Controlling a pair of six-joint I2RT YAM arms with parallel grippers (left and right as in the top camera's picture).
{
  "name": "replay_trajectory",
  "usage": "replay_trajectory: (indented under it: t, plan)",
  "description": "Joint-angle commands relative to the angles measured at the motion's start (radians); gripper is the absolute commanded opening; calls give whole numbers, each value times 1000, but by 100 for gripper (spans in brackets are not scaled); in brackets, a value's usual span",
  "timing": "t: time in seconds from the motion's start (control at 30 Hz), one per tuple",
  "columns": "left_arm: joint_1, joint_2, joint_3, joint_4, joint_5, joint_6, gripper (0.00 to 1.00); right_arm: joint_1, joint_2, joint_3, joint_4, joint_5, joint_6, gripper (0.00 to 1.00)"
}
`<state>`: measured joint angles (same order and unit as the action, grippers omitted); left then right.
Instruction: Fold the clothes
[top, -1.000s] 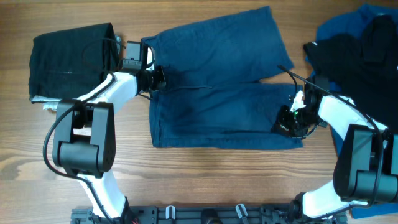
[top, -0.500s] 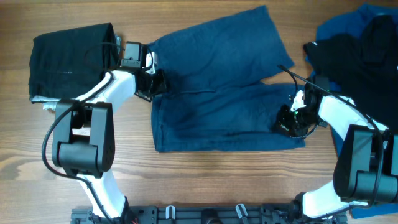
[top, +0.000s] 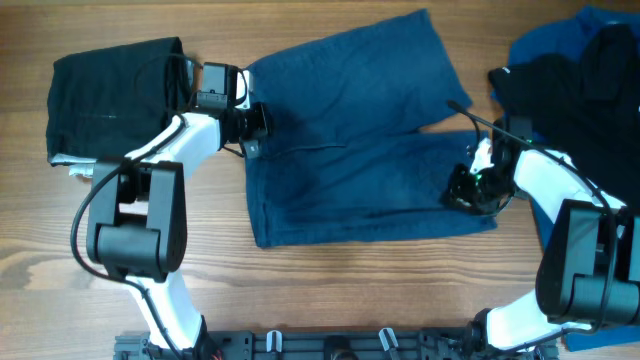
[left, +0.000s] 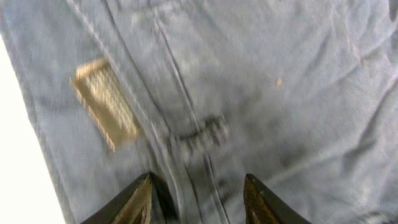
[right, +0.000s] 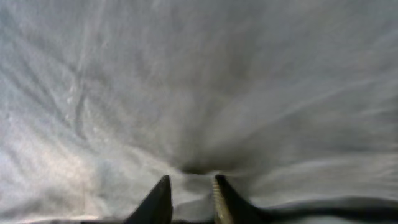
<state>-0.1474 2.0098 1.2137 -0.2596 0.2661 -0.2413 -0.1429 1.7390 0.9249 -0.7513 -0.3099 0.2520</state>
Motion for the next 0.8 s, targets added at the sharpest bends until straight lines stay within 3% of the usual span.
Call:
replay_trajectory:
  t: [0.0,0.1,0.27,0.33,0.37,0.4,0.57,0.77]
  plan:
    - [18,37,3,60,-17,52,44,-12,-39,120,2,72,-114,33]
    - [24,37,3,112,-17,55,38,-12,-41,163,70,60,-127,34]
    - [33,37,5,122,-16,55,38,-12,-37,163,286,-20,-227,33]
    - [45,34,37,106,7,55,39,-12,-16,163,410,-16,-225,14]
    - [50,28,67,80,35,54,39,-12,-1,163,465,-15,-227,6]
    - [53,20,97,49,63,54,41,-12,18,163,521,-5,-233,4]
    - [48,-35,267,-180,92,54,43,-12,134,163,749,-6,-350,4]
    - [54,-48,276,-387,-5,-30,45,2,306,163,916,-4,-420,4]
